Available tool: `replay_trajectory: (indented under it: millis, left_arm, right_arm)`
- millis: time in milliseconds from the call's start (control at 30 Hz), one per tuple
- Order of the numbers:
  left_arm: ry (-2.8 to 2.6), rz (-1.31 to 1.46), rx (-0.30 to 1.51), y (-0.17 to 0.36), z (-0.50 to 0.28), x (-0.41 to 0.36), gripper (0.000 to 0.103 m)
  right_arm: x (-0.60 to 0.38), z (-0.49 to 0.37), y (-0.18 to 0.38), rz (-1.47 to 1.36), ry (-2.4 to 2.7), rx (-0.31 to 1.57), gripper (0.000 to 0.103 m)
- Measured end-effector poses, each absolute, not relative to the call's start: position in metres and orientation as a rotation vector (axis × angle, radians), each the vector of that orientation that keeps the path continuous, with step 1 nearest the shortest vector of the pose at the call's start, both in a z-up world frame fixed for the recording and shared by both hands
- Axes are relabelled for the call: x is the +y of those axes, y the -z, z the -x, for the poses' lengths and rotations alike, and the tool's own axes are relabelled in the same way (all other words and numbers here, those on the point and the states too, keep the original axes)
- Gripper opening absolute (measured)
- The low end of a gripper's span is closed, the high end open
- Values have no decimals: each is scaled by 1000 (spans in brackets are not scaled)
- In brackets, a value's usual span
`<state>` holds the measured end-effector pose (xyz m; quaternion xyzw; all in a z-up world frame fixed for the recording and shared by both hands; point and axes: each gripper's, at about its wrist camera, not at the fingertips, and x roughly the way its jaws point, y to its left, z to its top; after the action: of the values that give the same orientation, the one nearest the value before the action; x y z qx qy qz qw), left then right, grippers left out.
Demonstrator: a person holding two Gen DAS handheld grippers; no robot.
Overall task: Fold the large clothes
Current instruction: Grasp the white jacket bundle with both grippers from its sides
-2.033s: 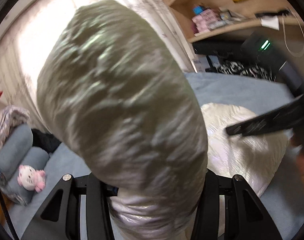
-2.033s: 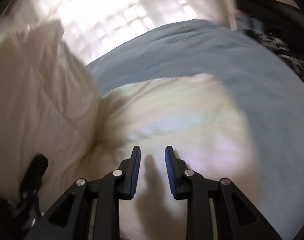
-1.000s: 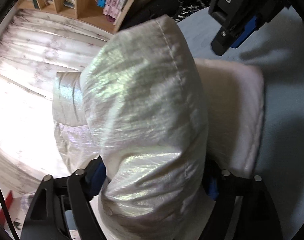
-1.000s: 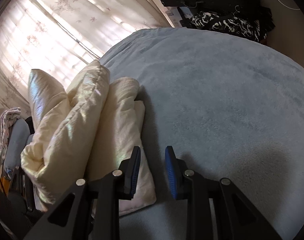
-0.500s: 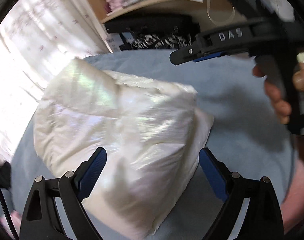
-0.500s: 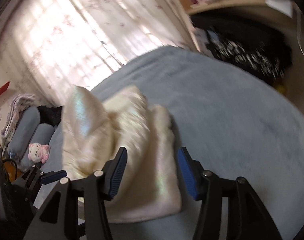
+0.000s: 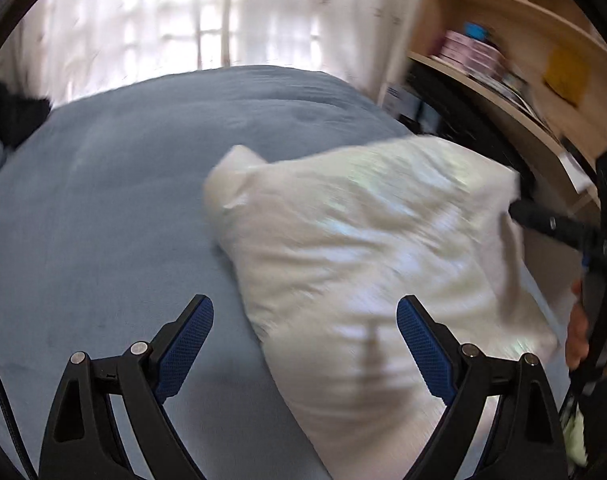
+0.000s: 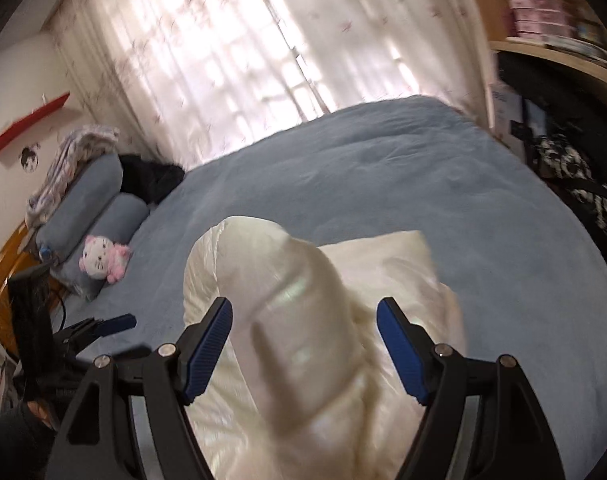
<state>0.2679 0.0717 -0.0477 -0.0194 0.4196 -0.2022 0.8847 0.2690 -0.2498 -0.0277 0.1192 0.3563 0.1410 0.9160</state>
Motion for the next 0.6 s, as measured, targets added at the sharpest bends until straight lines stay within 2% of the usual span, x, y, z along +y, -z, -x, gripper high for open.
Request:
replay_trajectory:
  millis: [167,200,233,267,333,433,600]
  left_arm:
    - [383,90,896,65,-290,75,92]
    - [376,95,902,68,-292,74,92]
    - [369,95,906,74,-291,70,92]
    - [362,94,911,80,-295,64,92]
    - [361,94,921,87,-305,53,92]
    - [372,93,901,89,-318,39,92]
    - [415,115,813,76,-313,10,92]
  right_arm:
    - [-233,-303,52,-157,-321,840,75]
    - [-233,-306,56,-146,-332,841,71]
    - [-233,-307,59,-126,-348,844,53]
    - [-233,-307,61,-114,-355,843,44]
    - [-237,-302,63,-110,-345,819,34]
    - [-248,-290,61,-135,-326,763,29]
    - [-278,-275,72,-240,-288,716,29]
